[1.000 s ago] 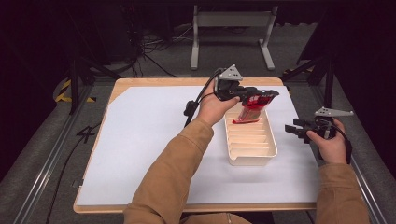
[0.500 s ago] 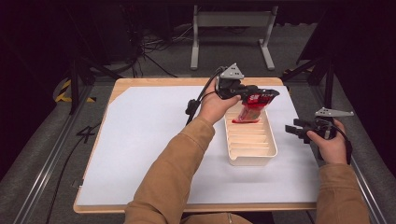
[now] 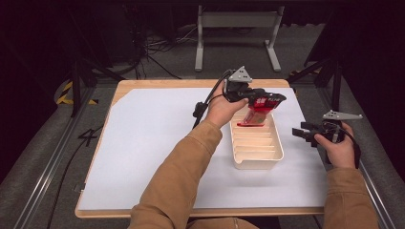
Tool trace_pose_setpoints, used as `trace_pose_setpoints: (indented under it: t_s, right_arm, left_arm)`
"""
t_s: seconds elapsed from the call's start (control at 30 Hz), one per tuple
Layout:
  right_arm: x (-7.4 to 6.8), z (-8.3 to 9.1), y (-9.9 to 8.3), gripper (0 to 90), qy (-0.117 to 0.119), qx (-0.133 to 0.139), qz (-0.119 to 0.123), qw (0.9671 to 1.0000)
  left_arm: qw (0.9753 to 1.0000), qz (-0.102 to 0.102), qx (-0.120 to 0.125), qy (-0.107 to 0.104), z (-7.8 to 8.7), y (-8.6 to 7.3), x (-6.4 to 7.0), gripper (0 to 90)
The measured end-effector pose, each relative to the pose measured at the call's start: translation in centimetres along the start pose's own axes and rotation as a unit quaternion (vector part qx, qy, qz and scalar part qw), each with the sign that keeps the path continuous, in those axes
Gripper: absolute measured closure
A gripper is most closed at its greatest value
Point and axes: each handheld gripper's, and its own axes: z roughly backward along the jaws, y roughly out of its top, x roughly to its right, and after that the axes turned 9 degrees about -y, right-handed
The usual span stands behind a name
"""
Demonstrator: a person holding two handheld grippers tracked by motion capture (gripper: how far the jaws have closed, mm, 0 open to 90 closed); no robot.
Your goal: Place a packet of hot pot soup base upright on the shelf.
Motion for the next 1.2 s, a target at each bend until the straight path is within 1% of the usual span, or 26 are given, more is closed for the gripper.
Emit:
trace_pose_setpoints:
  t_s: [0.1, 0.23, 0.3, 0.37, 0.47, 0.53, 0.73, 0.8, 0.87, 0.93, 1.0, 1.1, 1.13, 1.2]
  right_arm:
    - [0.0, 0.0, 0.0, 36.7, -0.001, 0.0, -0.001, 1.0]
    - [0.1, 0.0, -0.1, 36.7, -0.001, 0.0, -0.001, 1.0]
    - [0.1, 0.0, -0.1, 36.7, -0.001, -0.001, -0.001, 1.0]
    - [0.0, 0.0, -0.1, 36.7, -0.001, -0.001, -0.001, 1.0]
    - [0.1, 0.0, -0.1, 36.7, -0.001, -0.001, -0.001, 1.0]
    - [0.1, -0.1, -0.1, 36.7, -0.001, -0.001, -0.002, 1.0]
    - [0.0, -0.1, -0.1, 36.7, -0.001, -0.002, -0.002, 1.0]
    - [0.1, -0.1, -0.1, 36.7, -0.001, -0.001, -0.003, 1.0]
    - [0.1, -0.1, -0.1, 36.7, -0.001, -0.001, -0.003, 1.0]
    - [0.1, -0.1, -0.1, 36.7, -0.001, -0.002, -0.003, 1.0]
    - [0.1, -0.1, -0.1, 36.7, -0.001, -0.003, -0.003, 1.0]
    - [0.1, -0.1, -0.1, 36.7, -0.001, -0.002, -0.003, 1.0]
    - [0.1, -0.1, -0.1, 36.7, -0.001, -0.002, -0.003, 1.0]
    - [0.1, -0.2, -0.1, 36.7, -0.002, -0.003, -0.003, 1.0]
  left_arm:
    - [1.0, -0.001, -0.006, -0.004, -0.3, -0.1, 0.1, 90.0]
    - [1.0, 0.001, -0.005, -0.008, -0.4, -0.3, 0.2, 90.0]
    - [0.9999, 0.004, -0.005, -0.009, -0.5, -0.6, 0.3, 90.0]
    - [0.9999, 0.01, -0.001, -0.01, -0.5, -1.0, 0.2, 89.9]
    - [0.9999, 0.011, -0.005, -0.008, -0.5, -1.2, 0.2, 89.8]
    - [0.9998, 0.016, -0.007, -0.007, -0.5, -1.6, 0.2, 89.7]
    - [0.9998, 0.016, -0.012, -0.004, -0.5, -2.2, 0.0, 89.6]
    - [0.9997, 0.023, -0.007, -0.006, -0.4, -2.6, 0.0, 89.3]
    - [0.9997, 0.024, -0.008, -0.006, -0.4, -2.7, -0.1, 89.3]
    - [0.9994, 0.034, 0.001, -0.008, -0.2, -3.1, -0.2, 89.0]
    - [0.9993, 0.037, 0.004, -0.008, 0.0, -3.3, -0.3, 88.8]
    - [0.9991, 0.042, 0.005, -0.006, 0.2, -3.7, -0.4, 88.7]
    - [0.9988, 0.048, 0.007, -0.006, 0.4, -3.9, -0.5, 88.8]
    - [0.9987, 0.05, 0.001, -0.001, 0.7, -4.5, -0.7, 88.8]
